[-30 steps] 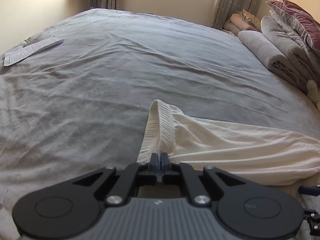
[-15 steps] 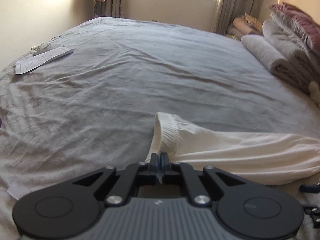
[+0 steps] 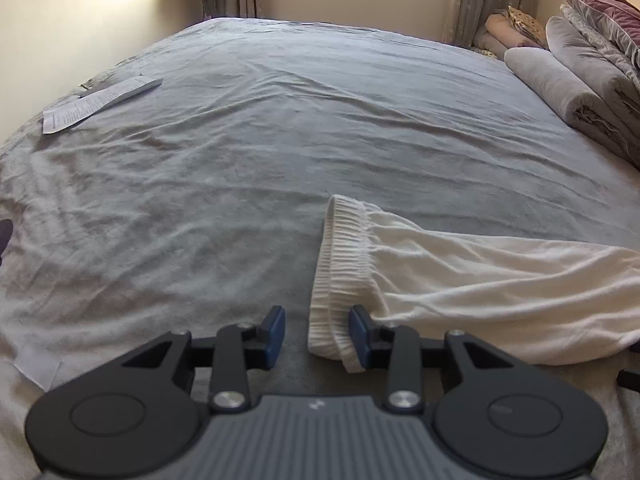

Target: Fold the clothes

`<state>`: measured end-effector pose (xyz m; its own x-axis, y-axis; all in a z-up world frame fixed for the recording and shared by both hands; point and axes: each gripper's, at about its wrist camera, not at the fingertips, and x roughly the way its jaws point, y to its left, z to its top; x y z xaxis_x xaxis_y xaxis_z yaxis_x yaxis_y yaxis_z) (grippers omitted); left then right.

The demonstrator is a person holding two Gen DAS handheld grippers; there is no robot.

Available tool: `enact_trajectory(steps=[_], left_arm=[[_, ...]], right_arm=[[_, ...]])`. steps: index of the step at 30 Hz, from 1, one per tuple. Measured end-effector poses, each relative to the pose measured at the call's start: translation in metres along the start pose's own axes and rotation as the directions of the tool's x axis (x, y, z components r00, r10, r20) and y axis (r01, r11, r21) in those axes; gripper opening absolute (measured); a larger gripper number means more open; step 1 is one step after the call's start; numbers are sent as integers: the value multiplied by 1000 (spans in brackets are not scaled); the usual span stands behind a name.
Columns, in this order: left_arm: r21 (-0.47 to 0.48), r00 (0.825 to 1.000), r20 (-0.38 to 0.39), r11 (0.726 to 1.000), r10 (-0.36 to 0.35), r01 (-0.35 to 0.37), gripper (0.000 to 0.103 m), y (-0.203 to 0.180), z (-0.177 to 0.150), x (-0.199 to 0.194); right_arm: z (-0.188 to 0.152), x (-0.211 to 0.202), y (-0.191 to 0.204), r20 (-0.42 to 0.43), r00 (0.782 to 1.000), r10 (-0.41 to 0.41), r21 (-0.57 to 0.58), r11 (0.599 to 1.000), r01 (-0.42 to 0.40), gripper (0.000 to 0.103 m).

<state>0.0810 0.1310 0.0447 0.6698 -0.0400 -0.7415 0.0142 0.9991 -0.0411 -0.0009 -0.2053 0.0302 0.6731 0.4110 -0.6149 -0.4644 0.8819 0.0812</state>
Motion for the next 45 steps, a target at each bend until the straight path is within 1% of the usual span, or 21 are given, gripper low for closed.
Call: enact_trajectory(steps=[1, 2, 3, 5, 7, 13, 15, 18, 20, 24, 26, 28, 31, 33, 36, 38, 39, 41, 43, 45], left_arm=[[-20, 1000, 2, 1000, -19, 19, 23, 1, 1, 0], [-41, 999, 5, 998, -39, 39, 7, 1, 1, 0], [-62, 998, 8, 996, -59, 59, 7, 2, 2, 0], [-72, 998, 35, 995, -59, 61, 3, 1, 4, -5], [-77, 997, 59, 995, -53, 57, 2, 0, 6, -9], [-97, 995, 68, 992, -75, 82, 2, 0, 8, -8], [-119, 994, 77, 989, -79, 88, 2, 3, 9, -7], [-147, 993, 85, 984, -84, 96, 2, 5, 11, -5], [-152, 993, 82, 984, -80, 91, 2, 4, 12, -3], [-145, 993, 91, 986, -73, 86, 2, 1, 15, 1], [-149, 994, 84, 986, -68, 80, 2, -1, 16, 5], [-160, 996, 68, 984, -64, 74, 2, -1, 16, 9], [-171, 996, 62, 983, -60, 70, 2, 1, 16, 11], [-192, 996, 58, 979, -62, 72, 2, 4, 17, 11], [-224, 996, 53, 972, -66, 76, 2, 9, 18, 13], [-234, 997, 49, 969, -66, 76, 2, 10, 19, 15], [-237, 997, 47, 969, -64, 74, 2, 10, 20, 16], [-240, 997, 42, 968, -63, 72, 2, 10, 21, 18], [-239, 997, 37, 969, -61, 68, 2, 9, 21, 20], [-227, 998, 34, 972, -53, 59, 2, 6, 21, 21]], right_arm=[[1, 0, -1, 12, 1000, -4, 8, 1000, 4, 55], [3, 0, -2, 25, 1000, -8, 14, 1000, 7, 55], [4, 0, -3, 38, 999, -11, 19, 1000, 11, 55], [7, 0, -6, 61, 998, -15, 27, 1000, 13, 55], [9, 1, -6, 79, 997, -14, 29, 1000, 12, 55], [9, 7, -4, 105, 994, 1, 5, 1000, -1, 55], [10, 9, -2, 112, 994, 11, -2, 1000, -11, 55], [8, 15, 3, 107, 994, 8, -25, 1000, -6, 56], [9, 18, 4, 113, 994, -1, -42, 999, 6, 56], [14, 19, -2, 141, 989, -43, -30, 998, 48, 56], [15, 23, -9, 128, 990, -65, -7, 998, 66, 56], [15, 25, -14, 103, 993, -49, 7, 999, 48, 58], [15, 20, -12, 81, 996, -31, -30, 999, 33, 58], [17, 17, -12, 57, 998, -4, -47, 999, 6, 58], [22, 12, -14, -5, 999, 32, -60, 998, -32, 58], [23, 12, -14, -62, 998, 28, -91, 995, -34, 58], [23, 13, -14, -87, 996, 13, -110, 994, -22, 58], [21, 13, -15, -96, 995, -13, -150, 989, -1, 58], [22, 14, -19, -80, 996, -37, -153, 988, 25, 58], [24, 14, -22, -53, 997, -47, -132, 990, 40, 58]])
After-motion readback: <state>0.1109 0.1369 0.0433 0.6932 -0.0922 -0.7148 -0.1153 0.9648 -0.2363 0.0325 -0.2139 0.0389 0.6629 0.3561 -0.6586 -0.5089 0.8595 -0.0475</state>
